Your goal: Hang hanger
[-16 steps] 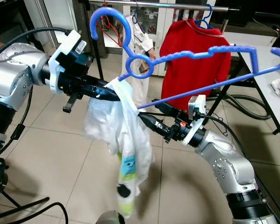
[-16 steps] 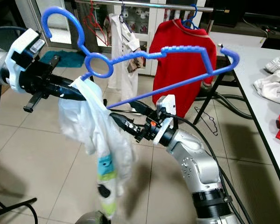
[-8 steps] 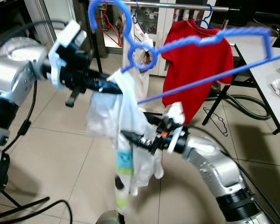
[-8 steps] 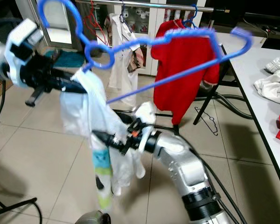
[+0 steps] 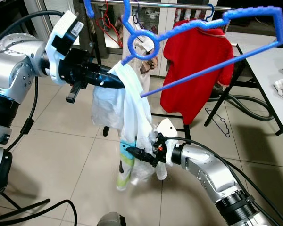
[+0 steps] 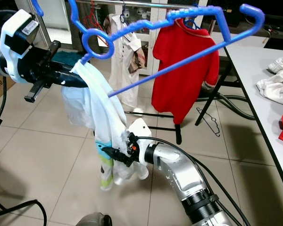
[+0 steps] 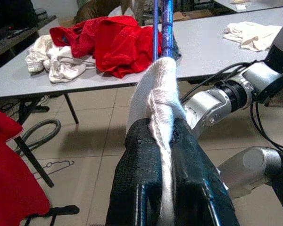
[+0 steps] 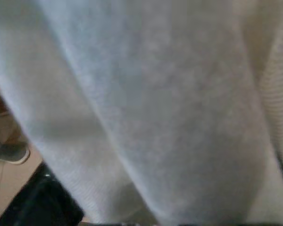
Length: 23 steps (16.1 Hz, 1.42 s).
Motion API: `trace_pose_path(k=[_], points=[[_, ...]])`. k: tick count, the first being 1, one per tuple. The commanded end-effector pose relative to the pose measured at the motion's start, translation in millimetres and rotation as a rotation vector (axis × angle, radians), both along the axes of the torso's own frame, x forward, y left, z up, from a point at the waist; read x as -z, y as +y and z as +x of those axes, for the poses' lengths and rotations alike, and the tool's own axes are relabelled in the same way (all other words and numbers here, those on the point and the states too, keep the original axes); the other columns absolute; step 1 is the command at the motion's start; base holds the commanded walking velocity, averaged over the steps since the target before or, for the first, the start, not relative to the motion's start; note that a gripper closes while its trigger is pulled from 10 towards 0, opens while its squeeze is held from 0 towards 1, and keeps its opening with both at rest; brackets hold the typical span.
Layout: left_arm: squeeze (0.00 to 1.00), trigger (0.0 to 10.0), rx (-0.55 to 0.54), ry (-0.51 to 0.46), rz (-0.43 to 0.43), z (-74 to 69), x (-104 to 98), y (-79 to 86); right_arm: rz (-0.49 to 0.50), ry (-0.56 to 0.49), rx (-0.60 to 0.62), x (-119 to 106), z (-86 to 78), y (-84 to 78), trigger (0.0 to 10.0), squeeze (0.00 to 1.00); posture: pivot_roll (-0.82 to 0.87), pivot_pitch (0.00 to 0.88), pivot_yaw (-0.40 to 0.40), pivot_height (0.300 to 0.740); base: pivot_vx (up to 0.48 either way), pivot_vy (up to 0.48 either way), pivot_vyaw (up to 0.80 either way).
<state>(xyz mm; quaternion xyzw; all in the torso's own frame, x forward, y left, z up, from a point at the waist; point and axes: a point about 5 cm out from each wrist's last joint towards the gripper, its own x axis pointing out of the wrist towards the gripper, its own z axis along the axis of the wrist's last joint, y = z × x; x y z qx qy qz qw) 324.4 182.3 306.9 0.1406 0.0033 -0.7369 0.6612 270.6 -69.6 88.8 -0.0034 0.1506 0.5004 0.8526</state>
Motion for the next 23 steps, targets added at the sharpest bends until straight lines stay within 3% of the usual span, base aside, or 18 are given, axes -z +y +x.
trace_pose_path(k=[1,2,8,11,13,16,18,21,23], points=[[0.0,0.0,-0.011,-0.073,-0.029,-2.1,-20,5.9,-0.016,0.022,0.034,6,0.9,-10.2,0.8,0.0,0.1,0.0,0.048,0.74,0.0,0.0,0.0],[0.0,0.0,-0.04,-0.08,-0.027,-1.4,-21,12.3,0.021,0.03,0.072,5,1.9,-18.1,0.0,0.0,0.1,0.0,0.046,0.74,0.0,0.0,0.0],[0.0,0.0,-0.151,-0.102,-0.014,0.3,-25,37.9,0.063,0.042,0.122,7,-0.8,-39.2,0.8,0.0,0.1,0.0,0.043,0.74,0.0,0.0,0.0],[0.0,0.0,-0.223,-0.127,0.003,-1.3,-29,55.4,0.042,0.059,0.133,14,-4.7,-51.1,0.5,0.0,0.1,0.0,0.035,0.74,0.0,0.0,0.0],[0.0,0.0,-0.252,-0.126,0.018,-4.9,-27,65.0,0.043,0.035,0.226,11,3.3,-67.1,0.0,0.0,0.1,0.0,0.034,0.74,0.0,0.0,0.0],[0.0,0.0,-0.262,-0.119,0.027,-7.4,-23,69.3,0.068,-0.002,0.311,3,11.5,-82.1,0.0,0.0,0.1,0.0,0.028,0.74,0.0,0.0,0.0],[0.0,0.0,-0.259,-0.099,0.034,-13.3,-13,72.4,0.116,-0.082,0.472,-15,26.6,-108.6,0.0,0.0,0.1,0.0,0.026,0.74,0.0,0.0,0.0],[0.0,0.0,-0.244,-0.054,0.069,-21.5,10,71.3,0.155,-0.147,0.661,-30,41.1,-135.4,0.0,0.0,0.09,0.0,0.028,0.74,0.0,0.0,0.0],[0.0,0.0,-0.257,0.01,0.13,-33.5,47,71.8,0.185,-0.194,0.83,-41,49.7,-161.4,0.0,0.0,0.09,0.0,0.027,0.74,0.0,0.0,0.0]])
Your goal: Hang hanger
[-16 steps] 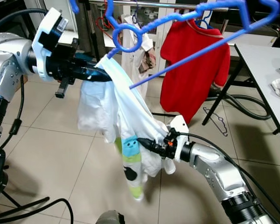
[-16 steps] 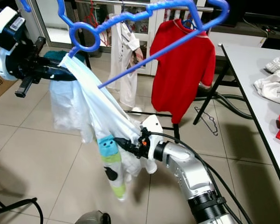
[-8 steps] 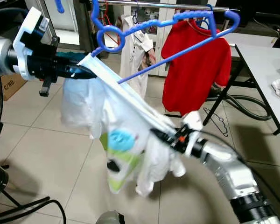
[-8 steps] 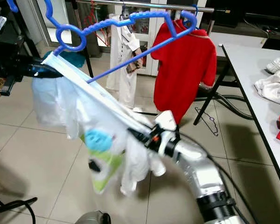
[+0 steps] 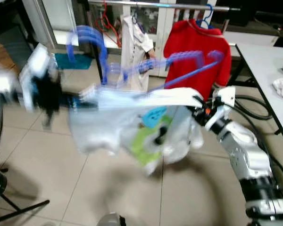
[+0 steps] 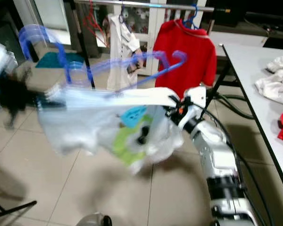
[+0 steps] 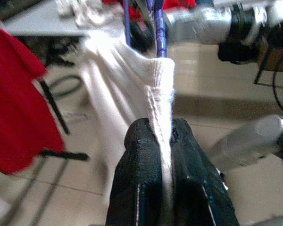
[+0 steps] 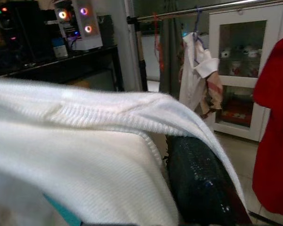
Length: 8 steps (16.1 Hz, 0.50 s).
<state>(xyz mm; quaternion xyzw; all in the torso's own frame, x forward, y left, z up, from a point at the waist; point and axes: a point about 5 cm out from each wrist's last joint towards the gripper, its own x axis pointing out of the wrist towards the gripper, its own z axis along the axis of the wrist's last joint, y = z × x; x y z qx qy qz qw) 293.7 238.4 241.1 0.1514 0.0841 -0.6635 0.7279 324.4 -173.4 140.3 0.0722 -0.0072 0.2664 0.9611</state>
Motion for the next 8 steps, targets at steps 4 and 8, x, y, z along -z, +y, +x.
trace_pose_path(k=[4,8], points=[[0.0,0.0,-0.111,-0.048,0.154,-15.0,18,22.7,0.029,0.027,0.352,-2,2.4,-74.2,0.0,0.0,0.1,0.0,0.015,0.74,0.0,0.0,0.0],[0.0,0.0,-0.15,-0.046,0.277,-23.7,39,27.8,0.026,0.0,0.362,-10,8.1,-76.2,0.0,0.0,0.1,0.0,0.014,0.74,0.0,0.0,0.0]])
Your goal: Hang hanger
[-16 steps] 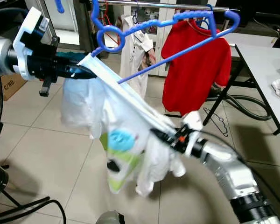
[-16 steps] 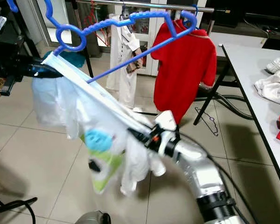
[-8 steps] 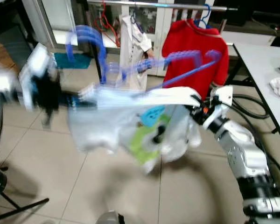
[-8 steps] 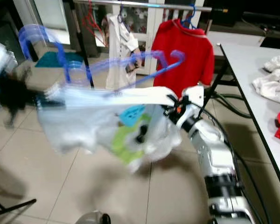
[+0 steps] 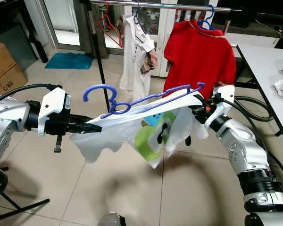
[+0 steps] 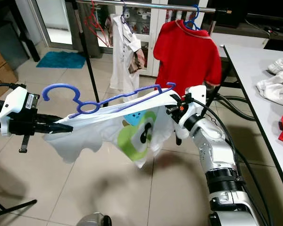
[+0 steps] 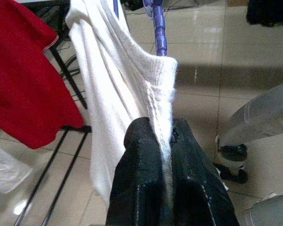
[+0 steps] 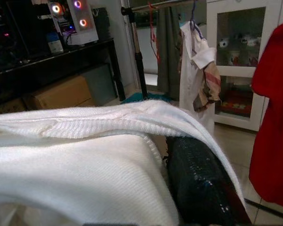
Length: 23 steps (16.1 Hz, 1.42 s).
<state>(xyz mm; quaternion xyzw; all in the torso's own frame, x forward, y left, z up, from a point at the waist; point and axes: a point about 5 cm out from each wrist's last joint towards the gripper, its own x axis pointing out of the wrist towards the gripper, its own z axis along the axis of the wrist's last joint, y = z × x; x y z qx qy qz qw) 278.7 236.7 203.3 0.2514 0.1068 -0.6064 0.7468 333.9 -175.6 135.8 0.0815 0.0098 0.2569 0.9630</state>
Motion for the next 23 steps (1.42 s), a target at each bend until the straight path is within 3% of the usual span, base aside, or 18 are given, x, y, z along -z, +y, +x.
trace_pose_path(k=[1,2,3,8,11,15,17,19,21,23], points=[[0.0,0.0,-0.167,0.069,0.26,-7.3,27,39.1,0.022,-0.077,0.324,-26,3.1,-67.4,0.0,0.0,0.09,0.0,0.018,0.74,0.0,0.0,0.0],[0.0,0.0,-0.219,0.074,0.33,-6.3,36,44.6,0.025,-0.093,0.311,-30,4.2,-63.9,0.0,0.0,0.09,0.0,0.019,0.74,0.0,0.0,0.0],[0.0,0.0,-0.324,0.08,0.477,-4.2,52,58.8,0.029,-0.121,0.282,-38,4.9,-56.6,0.0,0.0,0.09,0.0,0.025,0.74,0.0,0.0,0.0],[0.0,0.0,-0.443,0.087,0.639,-1.8,82,66.7,0.054,-0.168,0.252,-51,3.4,-45.2,0.0,0.0,0.07,0.0,0.036,0.74,0.0,0.0,0.0],[0.0,0.0,-0.363,0.195,0.652,-11.7,108,55.4,0.091,-0.201,0.234,-63,3.4,-35.9,0.0,0.0,0.07,0.0,0.04,0.74,0.0,0.0,0.0],[0.0,0.0,-0.454,0.266,0.664,-12.6,119,64.9,0.108,-0.213,0.157,-68,1.7,-17.0,0.0,0.0,0.06,0.0,0.043,0.74,0.0,0.0,0.0],[0.0,0.0,-0.498,0.309,0.553,-11.4,117,60.8,0.112,-0.213,0.149,-70,0.8,-11.8,0.0,0.0,0.06,0.0,0.041,0.74,0.0,0.0,0.0],[0.0,0.0,-0.537,0.306,0.536,-8.9,116,63.0,0.122,-0.222,0.161,-74,1.6,-11.0,0.0,0.0,0.06,0.0,0.042,0.74,0.0,0.0,0.0],[0.0,0.0,-0.56,0.26,0.494,-6.1,111,62.5,0.058,-0.164,0.305,-71,9.5,-28.4,0.0,0.0,0.06,0.0,0.041,0.74,0.0,0.0,0.0],[0.0,0.0,-0.494,0.274,0.53,-13.2,112,57.7,-0.078,-0.091,0.5,-57,15.8,-55.2,0.0,0.0,0.06,0.0,0.04,0.74,0.0,0.0,0.0]])
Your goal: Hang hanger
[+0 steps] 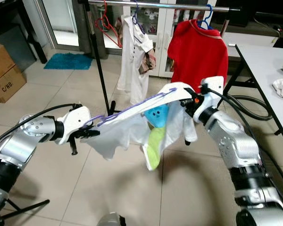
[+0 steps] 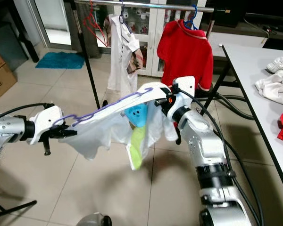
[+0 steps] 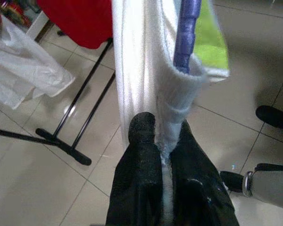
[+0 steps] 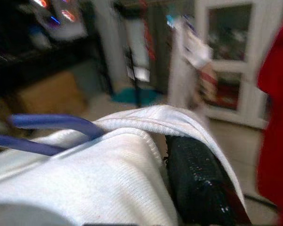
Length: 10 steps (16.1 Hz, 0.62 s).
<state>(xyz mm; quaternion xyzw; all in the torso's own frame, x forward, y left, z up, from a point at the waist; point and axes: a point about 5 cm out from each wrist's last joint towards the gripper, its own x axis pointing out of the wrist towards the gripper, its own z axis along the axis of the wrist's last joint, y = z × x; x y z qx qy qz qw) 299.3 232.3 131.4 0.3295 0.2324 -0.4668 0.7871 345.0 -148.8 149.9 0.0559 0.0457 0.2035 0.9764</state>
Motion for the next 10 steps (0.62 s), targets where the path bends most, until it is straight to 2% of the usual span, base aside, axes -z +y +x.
trace_pose_path(k=[1,3,4,6,7,8,9,10], points=[[0.0,0.0,-0.205,0.282,0.209,-36.8,43,57.8,-0.104,-0.186,0.471,-44,5.8,-92.0,0.0,0.0,0.06,0.0,0.043,0.74,0.0,0.0,0.0],[0.0,0.0,-0.202,0.3,0.211,-38.4,44,56.2,-0.187,-0.249,0.487,-52,5.8,-93.8,0.0,0.0,0.05,0.0,0.044,0.74,0.0,0.0,0.0],[0.0,0.0,-0.2,0.318,0.215,-39.7,46,55.6,-0.257,-0.349,0.443,-63,5.3,-89.0,0.0,0.0,0.05,0.0,0.045,0.74,0.0,0.0,0.0],[0.0,0.0,-0.192,0.389,0.225,-45.4,47,58.8,-0.394,-0.488,0.23,-75,1.7,-69.3,0.0,0.0,0.05,0.0,0.05,0.74,0.0,0.0,0.0],[0.0,0.0,-0.176,0.432,0.201,-49.2,46,58.3,-0.522,-0.515,0.114,-73,0.1,-63.9,0.0,0.0,0.04,0.0,0.052,0.74,0.0,0.0,0.0],[0.0,0.0,-0.171,0.45,0.185,-50.5,45,57.2,-0.574,-0.52,0.094,-72,0.2,-64.0,0.0,0.0,0.04,0.0,0.052,0.74,0.0,0.0,0.0],[0.0,0.0,-0.165,0.494,0.153,-53.2,45,54.4,-0.693,-0.538,0.054,-70,0.3,-65.6,0.0,0.0,0.04,0.0,0.054,0.74,0.0,0.0,0.0],[0.0,0.0,-0.165,0.506,0.152,-54.3,46,54.1,-0.759,-0.554,0.034,-70,0.3,-67.8,0.0,0.0,0.04,0.0,0.053,0.74,0.0,0.0,0.0]])
